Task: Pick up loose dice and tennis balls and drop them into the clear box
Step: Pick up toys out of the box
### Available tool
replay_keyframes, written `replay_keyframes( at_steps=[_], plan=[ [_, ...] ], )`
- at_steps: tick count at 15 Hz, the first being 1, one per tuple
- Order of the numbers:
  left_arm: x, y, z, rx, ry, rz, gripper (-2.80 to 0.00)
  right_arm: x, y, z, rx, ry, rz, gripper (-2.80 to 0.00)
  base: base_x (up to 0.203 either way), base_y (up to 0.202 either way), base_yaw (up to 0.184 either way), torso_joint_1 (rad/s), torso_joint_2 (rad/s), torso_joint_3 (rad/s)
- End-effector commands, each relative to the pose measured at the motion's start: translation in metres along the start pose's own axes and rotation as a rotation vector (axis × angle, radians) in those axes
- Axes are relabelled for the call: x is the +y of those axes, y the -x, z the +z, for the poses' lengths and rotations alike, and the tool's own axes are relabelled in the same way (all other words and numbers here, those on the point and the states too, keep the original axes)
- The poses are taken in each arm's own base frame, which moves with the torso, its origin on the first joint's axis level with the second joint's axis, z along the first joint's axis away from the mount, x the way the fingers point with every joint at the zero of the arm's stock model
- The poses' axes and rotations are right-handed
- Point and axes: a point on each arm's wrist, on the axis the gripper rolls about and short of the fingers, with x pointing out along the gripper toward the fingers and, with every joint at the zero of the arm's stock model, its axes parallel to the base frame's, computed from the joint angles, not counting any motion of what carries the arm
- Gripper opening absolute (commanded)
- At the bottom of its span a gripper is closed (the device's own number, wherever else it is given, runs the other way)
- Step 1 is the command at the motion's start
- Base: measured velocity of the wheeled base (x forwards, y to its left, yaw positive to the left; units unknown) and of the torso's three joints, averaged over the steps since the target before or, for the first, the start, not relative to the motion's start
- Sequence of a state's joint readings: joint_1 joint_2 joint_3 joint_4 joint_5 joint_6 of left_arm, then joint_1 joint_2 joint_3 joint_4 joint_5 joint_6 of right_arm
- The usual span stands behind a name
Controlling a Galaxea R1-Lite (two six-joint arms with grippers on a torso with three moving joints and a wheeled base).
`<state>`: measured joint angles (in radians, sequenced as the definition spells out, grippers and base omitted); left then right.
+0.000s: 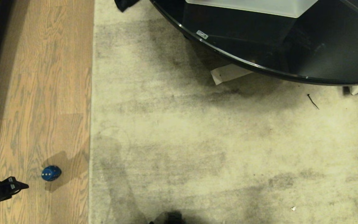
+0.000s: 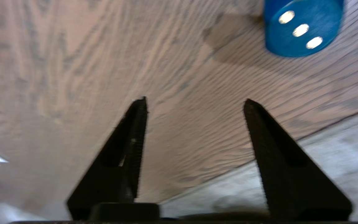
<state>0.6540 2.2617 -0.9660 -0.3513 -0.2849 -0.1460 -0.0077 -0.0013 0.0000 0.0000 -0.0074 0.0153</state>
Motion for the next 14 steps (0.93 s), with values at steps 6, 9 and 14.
replay_keyframes(
  at_steps=[6, 9, 14],
  plan=[
    [-0.023, -0.022, 0.009, 0.01, 0.093, -0.117, 0.0, 0.0, 0.0, 0.0, 0.001, 0.0, 0.0, -2.8, 0.0, 0.0, 0.0, 0.0, 0.0, 0.0],
    [-0.031, -0.035, 0.018, -0.008, 0.2, -0.164, 0.0, 0.0, 0.0, 0.0, 0.0, 0.0, 0.0, -2.8, 0.0, 0.0, 0.0, 0.0, 0.0, 0.0],
    [-0.041, -0.044, 0.019, -0.044, 0.241, -0.204, 0.0, 0.0, 0.0, 0.0, 0.001, 0.0, 0.0, -2.8, 0.0, 0.0, 0.0, 0.0, 0.0, 0.0]
  ],
)
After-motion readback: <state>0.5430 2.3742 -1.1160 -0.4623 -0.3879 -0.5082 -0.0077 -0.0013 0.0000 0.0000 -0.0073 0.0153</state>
